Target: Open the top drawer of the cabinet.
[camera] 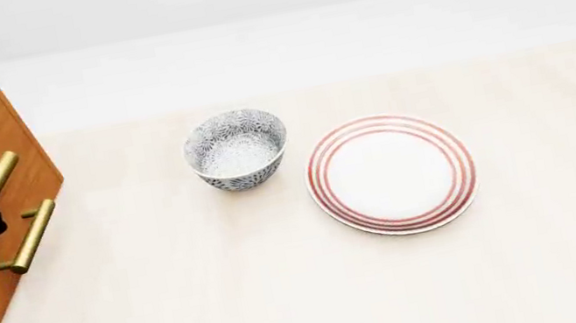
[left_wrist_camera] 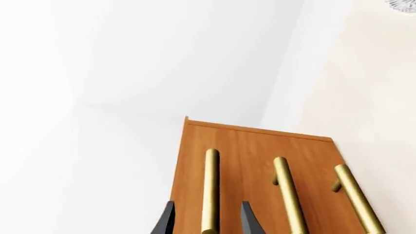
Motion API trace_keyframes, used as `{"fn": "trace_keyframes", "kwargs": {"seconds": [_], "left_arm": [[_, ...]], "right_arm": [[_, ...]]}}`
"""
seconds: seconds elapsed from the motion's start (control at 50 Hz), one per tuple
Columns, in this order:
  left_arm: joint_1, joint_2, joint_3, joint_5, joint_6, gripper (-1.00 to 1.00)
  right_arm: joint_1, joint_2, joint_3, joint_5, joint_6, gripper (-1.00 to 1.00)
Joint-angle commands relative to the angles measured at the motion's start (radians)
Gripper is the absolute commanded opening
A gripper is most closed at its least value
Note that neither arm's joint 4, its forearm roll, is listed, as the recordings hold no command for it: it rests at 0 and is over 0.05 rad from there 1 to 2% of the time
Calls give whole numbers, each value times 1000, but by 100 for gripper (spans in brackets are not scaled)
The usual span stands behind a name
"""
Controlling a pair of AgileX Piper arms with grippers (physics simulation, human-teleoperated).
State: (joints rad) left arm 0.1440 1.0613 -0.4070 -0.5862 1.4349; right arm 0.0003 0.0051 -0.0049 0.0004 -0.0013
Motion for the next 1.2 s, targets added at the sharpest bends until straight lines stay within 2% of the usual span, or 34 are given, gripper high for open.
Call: {"fn": "trace_keyframes", "kwargs": {"seconds": [0.02, 0.44, 0.88, 1.2], "left_arm": [[16, 38, -23, -21, -4, 100], [59, 122, -43, -70, -3, 100], [113, 119, -45, -75, -30, 100], [122, 138, -47, -84, -31, 100]], "right_arm": [[0, 0, 0, 0, 0, 100], [0, 0, 0, 0, 0, 100], [0, 0, 0, 0, 0, 100], [0, 0, 0, 0, 0, 100]]}}
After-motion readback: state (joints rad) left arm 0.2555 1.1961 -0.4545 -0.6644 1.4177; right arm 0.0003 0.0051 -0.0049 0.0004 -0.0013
